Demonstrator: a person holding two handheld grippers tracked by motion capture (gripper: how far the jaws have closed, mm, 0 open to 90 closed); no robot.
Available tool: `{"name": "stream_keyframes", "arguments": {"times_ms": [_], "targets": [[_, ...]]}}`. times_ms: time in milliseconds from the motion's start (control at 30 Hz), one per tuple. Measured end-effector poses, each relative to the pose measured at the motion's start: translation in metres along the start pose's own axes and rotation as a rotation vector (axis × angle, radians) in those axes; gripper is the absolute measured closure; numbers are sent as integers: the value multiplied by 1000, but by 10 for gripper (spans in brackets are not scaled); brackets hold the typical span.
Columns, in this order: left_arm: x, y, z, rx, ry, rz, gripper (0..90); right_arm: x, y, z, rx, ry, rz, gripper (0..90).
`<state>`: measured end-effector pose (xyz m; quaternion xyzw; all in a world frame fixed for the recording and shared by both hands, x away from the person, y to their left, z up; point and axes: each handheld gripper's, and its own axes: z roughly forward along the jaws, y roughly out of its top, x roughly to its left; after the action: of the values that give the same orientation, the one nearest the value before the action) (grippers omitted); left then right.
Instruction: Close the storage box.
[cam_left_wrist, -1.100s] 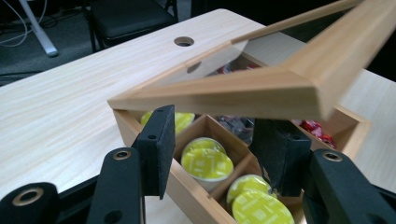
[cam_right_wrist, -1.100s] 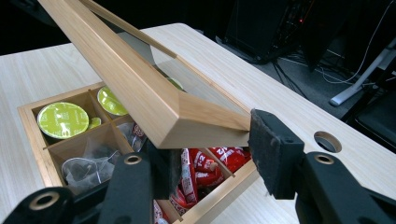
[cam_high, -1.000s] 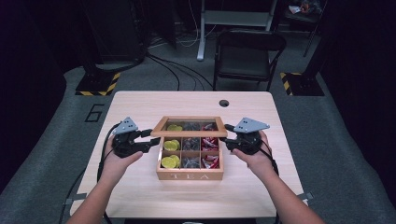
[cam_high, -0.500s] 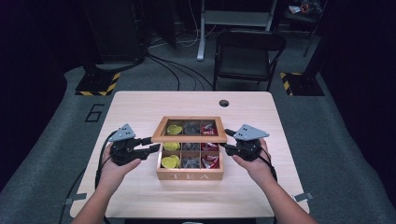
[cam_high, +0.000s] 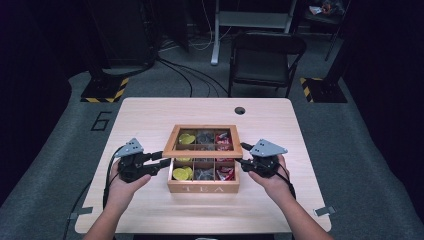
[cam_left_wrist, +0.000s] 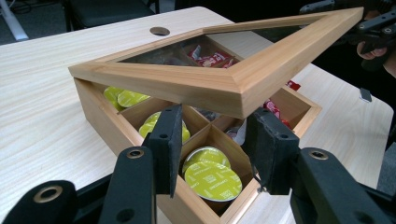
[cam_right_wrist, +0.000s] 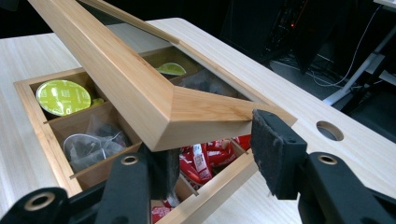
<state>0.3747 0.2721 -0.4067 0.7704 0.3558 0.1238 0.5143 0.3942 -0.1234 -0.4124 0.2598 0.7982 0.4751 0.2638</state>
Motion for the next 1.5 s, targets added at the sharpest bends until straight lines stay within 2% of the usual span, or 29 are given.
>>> {"name": "stream_keyframes", "arguments": {"times_ms": [133,233,367,500,767,833,933,967,1167,1200,1267,1300,1433,1500], "targets": [[1,-4,2,9,-4,-2,549,2,-4,1,3,1,-5,509],[-1,-8,5,34,0,9,549,6,-9,1,10,-11,-12,509],[-1,-10,5,37,8,23,550,8,-12,1,14,-12,-12,506],[-2,-14,6,42,5,32,549,10,-19,1,11,-8,19,503],[-2,-19,8,43,-5,34,552,10,-24,3,14,12,44,499],[-3,-21,9,46,-5,35,552,10,-27,3,17,25,65,500],[-3,-23,10,46,-5,36,552,10,-29,3,13,38,73,501],[-3,-24,10,50,-9,33,552,11,-31,3,13,44,94,502],[-3,-26,11,47,-14,33,557,10,-33,2,21,63,98,502],[-4,-27,11,50,-16,37,557,10,-34,1,20,81,111,503],[-4,-27,11,49,-20,38,557,10,-34,0,22,84,122,504],[-5,-28,11,50,-23,34,556,10,-36,-2,20,117,129,515],[-6,-31,12,52,-23,36,557,11,-37,-4,20,136,145,516],[-7,-33,13,59,-27,34,556,13,-39,-5,23,156,170,518]]}}
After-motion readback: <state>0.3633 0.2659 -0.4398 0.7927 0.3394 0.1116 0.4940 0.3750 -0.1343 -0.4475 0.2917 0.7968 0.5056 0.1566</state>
